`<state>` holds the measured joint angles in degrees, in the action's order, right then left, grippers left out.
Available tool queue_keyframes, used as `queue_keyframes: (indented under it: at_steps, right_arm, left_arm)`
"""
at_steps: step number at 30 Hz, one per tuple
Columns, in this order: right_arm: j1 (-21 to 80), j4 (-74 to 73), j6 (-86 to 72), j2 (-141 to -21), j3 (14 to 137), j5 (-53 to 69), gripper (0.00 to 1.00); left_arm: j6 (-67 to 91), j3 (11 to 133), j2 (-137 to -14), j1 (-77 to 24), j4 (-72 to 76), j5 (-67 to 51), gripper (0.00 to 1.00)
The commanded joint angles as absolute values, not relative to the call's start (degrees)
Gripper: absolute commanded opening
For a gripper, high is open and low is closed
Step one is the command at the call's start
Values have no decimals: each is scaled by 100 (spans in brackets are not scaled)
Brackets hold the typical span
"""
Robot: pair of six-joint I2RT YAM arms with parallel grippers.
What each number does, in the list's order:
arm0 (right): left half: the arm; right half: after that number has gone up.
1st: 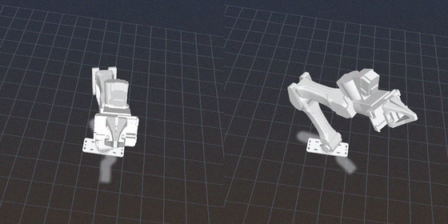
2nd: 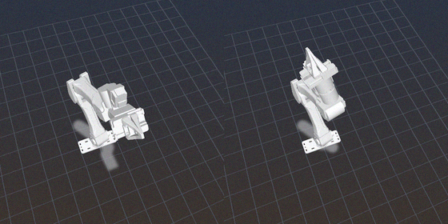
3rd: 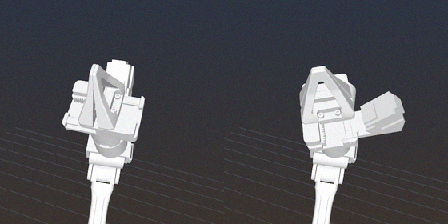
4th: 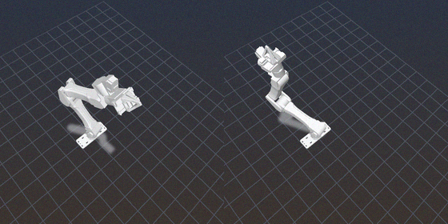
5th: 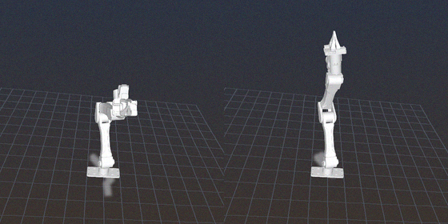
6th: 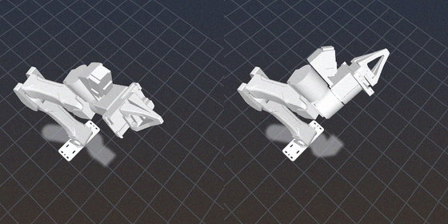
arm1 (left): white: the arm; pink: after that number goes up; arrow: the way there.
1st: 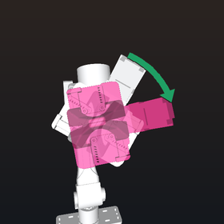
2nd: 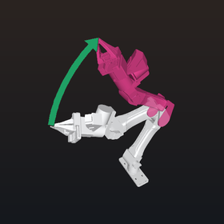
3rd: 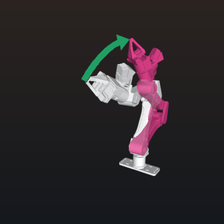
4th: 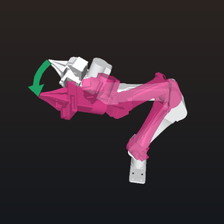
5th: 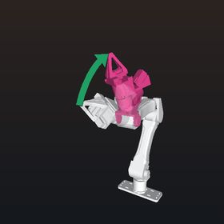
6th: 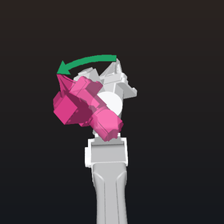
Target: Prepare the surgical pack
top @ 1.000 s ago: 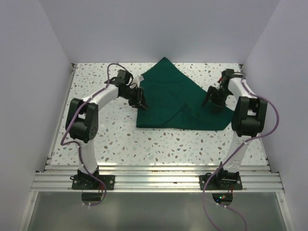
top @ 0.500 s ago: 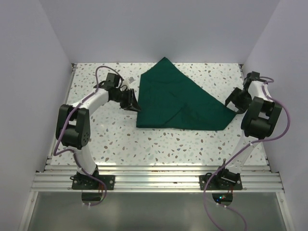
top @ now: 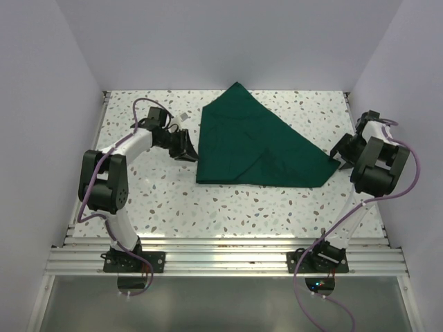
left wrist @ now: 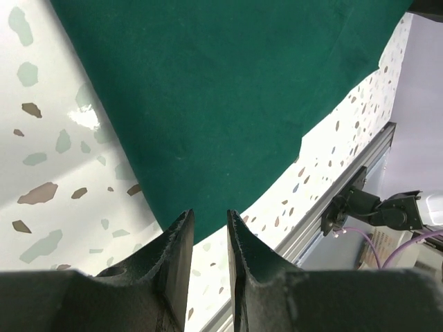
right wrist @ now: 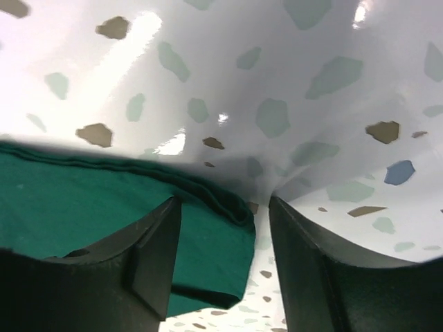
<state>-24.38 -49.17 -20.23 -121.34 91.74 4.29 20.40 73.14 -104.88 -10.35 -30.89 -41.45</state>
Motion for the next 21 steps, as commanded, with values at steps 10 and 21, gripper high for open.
queue_keyframes:
  at_steps: [10, 21]
  right_arm:
    - [-2224, -4104, -2047, -11691, 8790, 1740, 4]
    - [-195, -4947, -2584, -10705, 10194, 1573, 0]
  left_arm:
    - [2118, 7734, -10521, -792, -3129, -3973, 28]
    - [1942, 7893, -11056, -536, -3243, -3823, 28]
